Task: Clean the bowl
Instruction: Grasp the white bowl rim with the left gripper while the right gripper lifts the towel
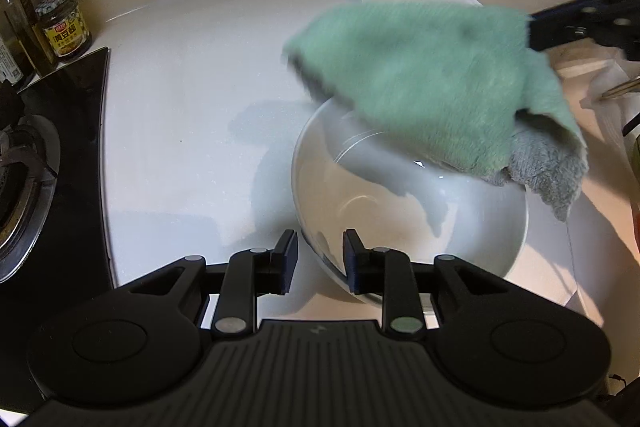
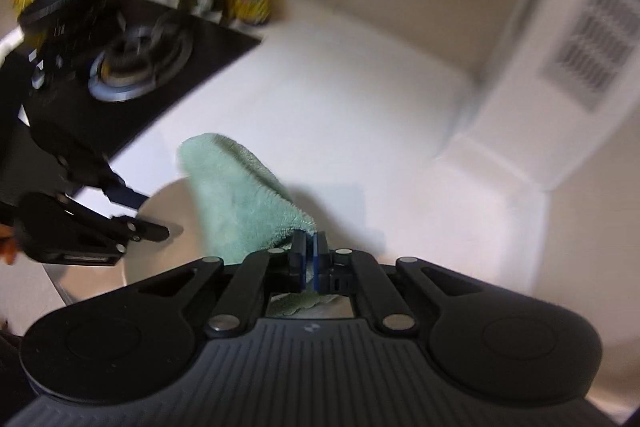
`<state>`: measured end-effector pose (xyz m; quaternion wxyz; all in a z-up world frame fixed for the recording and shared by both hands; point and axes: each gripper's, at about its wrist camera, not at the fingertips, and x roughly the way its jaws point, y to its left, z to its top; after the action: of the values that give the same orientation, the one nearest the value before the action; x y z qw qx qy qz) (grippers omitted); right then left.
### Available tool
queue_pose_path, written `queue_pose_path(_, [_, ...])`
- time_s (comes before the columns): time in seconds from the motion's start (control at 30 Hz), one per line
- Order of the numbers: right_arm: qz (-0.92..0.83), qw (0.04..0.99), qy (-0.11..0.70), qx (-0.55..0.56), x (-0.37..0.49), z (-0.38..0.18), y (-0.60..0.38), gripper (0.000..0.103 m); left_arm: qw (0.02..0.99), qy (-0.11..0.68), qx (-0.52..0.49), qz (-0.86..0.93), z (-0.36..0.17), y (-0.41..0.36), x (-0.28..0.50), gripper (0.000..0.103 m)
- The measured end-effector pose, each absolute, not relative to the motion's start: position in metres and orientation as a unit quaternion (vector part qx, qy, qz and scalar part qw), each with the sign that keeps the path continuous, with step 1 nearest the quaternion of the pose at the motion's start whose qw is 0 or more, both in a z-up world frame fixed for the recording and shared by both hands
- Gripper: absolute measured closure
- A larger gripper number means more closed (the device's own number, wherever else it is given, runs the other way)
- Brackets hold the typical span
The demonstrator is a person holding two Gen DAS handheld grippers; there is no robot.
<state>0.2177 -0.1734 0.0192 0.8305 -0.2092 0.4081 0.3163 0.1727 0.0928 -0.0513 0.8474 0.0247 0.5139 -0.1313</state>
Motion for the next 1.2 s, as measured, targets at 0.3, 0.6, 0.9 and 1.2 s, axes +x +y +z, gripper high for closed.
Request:
queue_pose_path(0.3, [0.235,0.866,0.400,-0.187,0.206,0.003,-0.185,0.103,0.847,0.513,0.033,-0.134,-0.056,0.088,0.171,0.072])
queue_pose_path(0.6, [0.245,0.900,0.345,-0.109,0.205,0.060,-0.206,0.103,0.851,0.508,0.027,-0.130,-0.058,0.085,0.167,0.072])
queue_pose_path(0.9, [0.292,0.844,0.442,-0.085,0.222,-0.014,-0.158,0.100,0.852,0.506,0.024,-0.129,-0.058,0.083,0.165,0.072])
queue_pose_path(1.2, [0.276,0.842,0.460,-0.051,0.223,-0.022,-0.180,0.077,0.854,0.503,-0.002,-0.130,-0.059,0.091,0.165,0.072])
